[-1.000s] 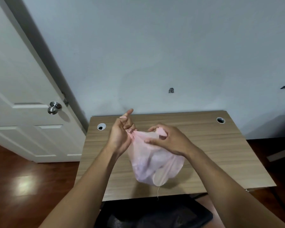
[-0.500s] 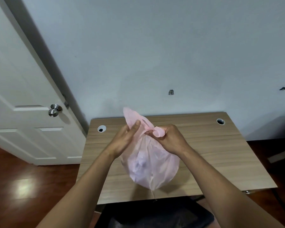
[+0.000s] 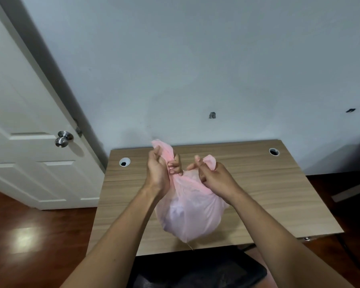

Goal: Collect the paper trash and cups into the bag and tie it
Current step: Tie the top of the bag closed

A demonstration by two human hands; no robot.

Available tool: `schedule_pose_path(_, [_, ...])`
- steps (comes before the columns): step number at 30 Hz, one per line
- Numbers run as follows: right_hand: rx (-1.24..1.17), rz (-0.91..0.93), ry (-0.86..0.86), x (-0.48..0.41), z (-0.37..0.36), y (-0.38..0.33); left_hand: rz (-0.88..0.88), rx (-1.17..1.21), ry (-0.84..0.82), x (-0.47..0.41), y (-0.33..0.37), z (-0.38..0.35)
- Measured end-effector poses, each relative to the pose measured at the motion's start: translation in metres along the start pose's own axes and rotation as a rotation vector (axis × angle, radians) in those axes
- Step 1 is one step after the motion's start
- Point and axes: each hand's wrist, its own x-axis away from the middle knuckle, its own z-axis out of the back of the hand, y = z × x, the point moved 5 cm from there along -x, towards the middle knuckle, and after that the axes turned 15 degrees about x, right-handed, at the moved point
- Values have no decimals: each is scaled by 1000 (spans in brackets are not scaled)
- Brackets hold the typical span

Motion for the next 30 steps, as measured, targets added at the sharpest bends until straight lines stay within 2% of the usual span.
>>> schedule_pose_path(2, [-173,-92,91,-9,1,13,27,-54,-37,0,-2,-2])
schedule_pose_path(4, [-174,-130,125,-17,2,22,60,-78,-42,1,-6,-5])
schedule_pose_path(6, [17,-95,114,-23,4,27,94,-175,-33,3,-11,-8])
schedule_pose_path(8, [201,-121,66,-27,4,34,67,-413,-49,5,-12,-8])
schedule_pose_path(10, [318,-126,10,-30,2,37,32,-615,-141,6,-15,-8])
schedule_pose_path(15, [557,133,-188,-17,-9,4,138,-782,-236,9,-25,-8])
schedule_pose_path(24, [285,117,-347,10,-9,-15,-67,-812,-163,15,-16,-4])
schedule_pose_path(30, [177,102,-110,13,-4,-26,-319,-807,-168,15,-18,-4])
